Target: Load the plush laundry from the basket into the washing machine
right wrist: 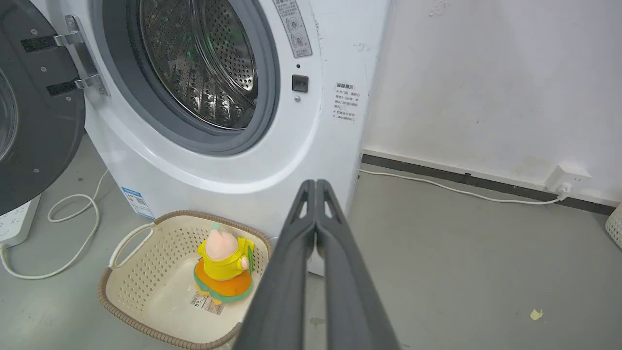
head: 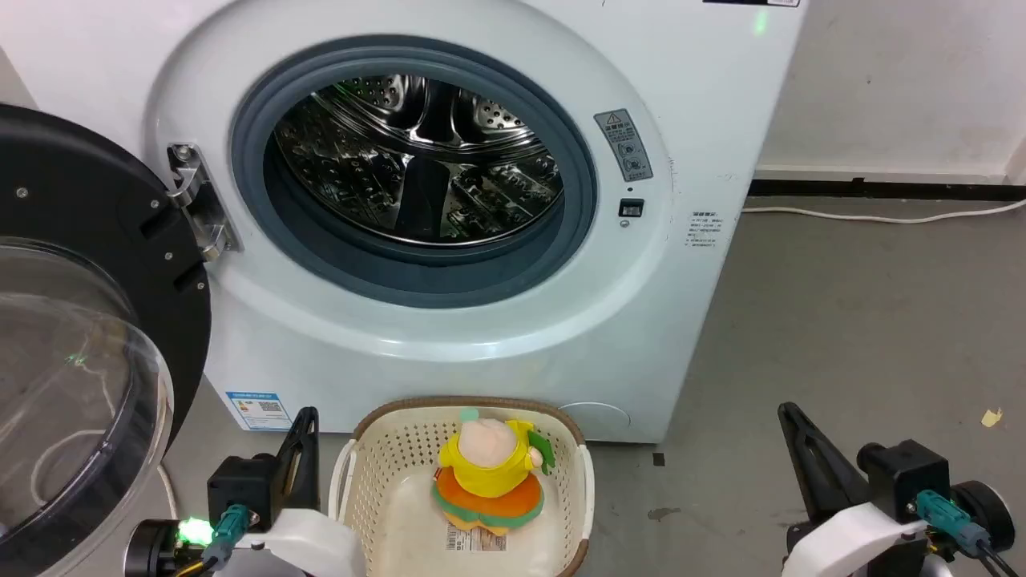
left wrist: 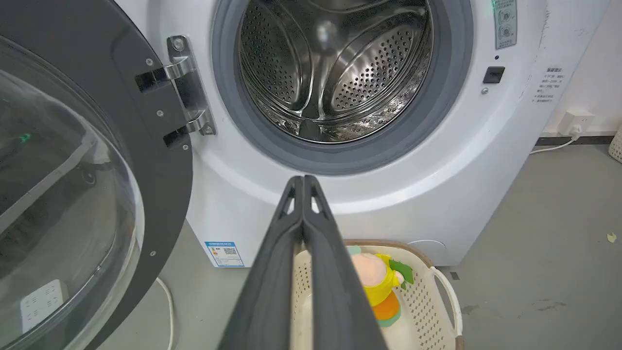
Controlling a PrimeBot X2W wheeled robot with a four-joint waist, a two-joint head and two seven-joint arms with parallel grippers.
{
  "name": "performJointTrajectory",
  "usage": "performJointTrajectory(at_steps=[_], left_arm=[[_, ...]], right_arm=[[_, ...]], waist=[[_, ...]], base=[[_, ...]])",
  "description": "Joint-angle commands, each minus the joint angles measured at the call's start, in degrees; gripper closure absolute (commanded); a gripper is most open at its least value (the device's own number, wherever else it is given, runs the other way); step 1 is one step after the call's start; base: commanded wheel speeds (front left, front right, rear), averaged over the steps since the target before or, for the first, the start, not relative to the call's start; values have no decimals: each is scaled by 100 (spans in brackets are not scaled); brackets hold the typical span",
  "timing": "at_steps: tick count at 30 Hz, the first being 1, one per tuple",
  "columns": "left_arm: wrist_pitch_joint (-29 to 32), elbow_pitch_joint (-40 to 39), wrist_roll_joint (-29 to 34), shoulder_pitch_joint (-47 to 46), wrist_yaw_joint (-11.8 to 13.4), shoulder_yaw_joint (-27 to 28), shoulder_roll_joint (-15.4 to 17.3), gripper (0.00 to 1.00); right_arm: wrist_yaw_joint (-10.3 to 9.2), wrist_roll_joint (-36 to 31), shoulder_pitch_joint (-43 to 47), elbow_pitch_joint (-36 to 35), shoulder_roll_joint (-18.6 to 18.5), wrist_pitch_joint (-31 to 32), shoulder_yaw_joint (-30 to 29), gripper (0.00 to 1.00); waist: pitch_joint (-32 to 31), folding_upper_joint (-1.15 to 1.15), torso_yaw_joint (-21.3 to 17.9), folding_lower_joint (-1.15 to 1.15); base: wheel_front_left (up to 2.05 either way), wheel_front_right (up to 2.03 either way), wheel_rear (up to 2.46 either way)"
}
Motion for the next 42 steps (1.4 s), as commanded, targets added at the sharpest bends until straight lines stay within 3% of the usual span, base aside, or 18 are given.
performJointTrajectory(at_steps=[1,29,30,42], left_arm=[[2,-25,10,-87,-31,3,1,100],[2,-25,10,-87,-31,3,1,100],[0,0,0,0,0,-1,0,0],[-102,10,-82,4,34,-123,0,0]], right_arm=[[3,-43,-67,-25,-1,4,-3,100],[3,-43,-67,-25,-1,4,-3,100],[0,0,0,0,0,0,0,0],[0,139,49,-40,0,-102,-83,0]], waist=[[0,0,0,0],[0,0,0,0],[0,0,0,0],[26,0,-18,0]], base=[[0,0,0],[0,0,0],[0,0,0],[0,0,0]])
